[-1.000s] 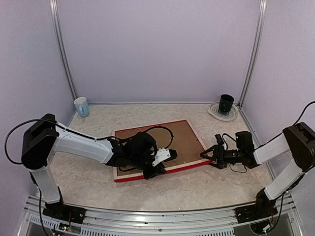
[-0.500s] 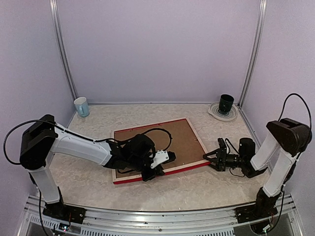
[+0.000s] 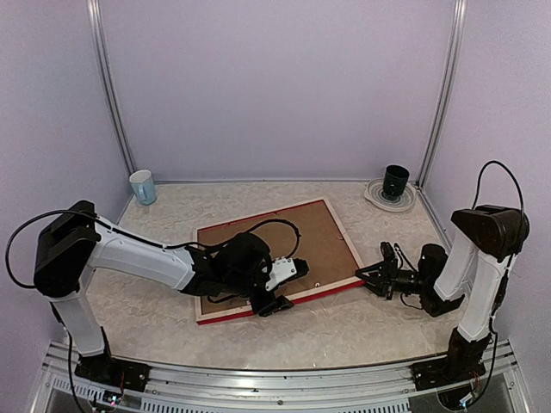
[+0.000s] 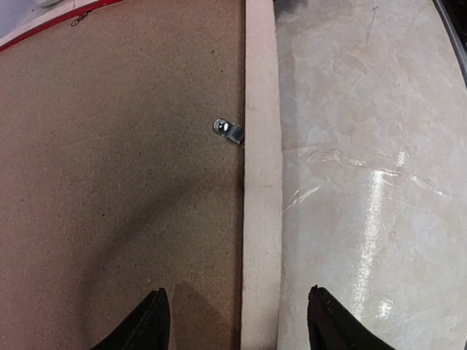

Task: Put the photo into the frame
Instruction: Pass from the left arm to the right

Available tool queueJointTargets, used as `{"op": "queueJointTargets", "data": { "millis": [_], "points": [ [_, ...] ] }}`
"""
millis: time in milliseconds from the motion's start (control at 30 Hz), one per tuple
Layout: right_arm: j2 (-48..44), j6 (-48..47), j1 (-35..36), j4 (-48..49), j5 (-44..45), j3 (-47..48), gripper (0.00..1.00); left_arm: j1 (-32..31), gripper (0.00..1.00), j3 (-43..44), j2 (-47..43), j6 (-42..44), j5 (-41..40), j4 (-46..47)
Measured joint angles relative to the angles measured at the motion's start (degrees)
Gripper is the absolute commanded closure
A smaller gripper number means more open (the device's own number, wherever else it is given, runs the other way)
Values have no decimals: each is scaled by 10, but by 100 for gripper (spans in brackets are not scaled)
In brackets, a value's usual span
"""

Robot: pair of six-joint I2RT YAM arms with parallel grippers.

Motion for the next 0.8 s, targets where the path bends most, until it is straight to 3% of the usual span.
{"op": "queueJointTargets", "data": {
  "millis": [133, 367, 633, 800],
  "points": [
    [-5, 16, 0, 1, 1, -5, 80, -8, 21, -10, -11, -4, -30, 14],
    [-96, 30, 0, -65, 16, -14, 82, -73, 20, -41, -36, -1, -156, 56],
    [-275, -19, 2, -315, 46, 8, 83, -139, 28, -45, -26, 15, -322, 88],
    [-352, -39, 3, -421, 61, 22, 82, -155, 29, -45, 9, 33, -426, 125]
  ]
}}
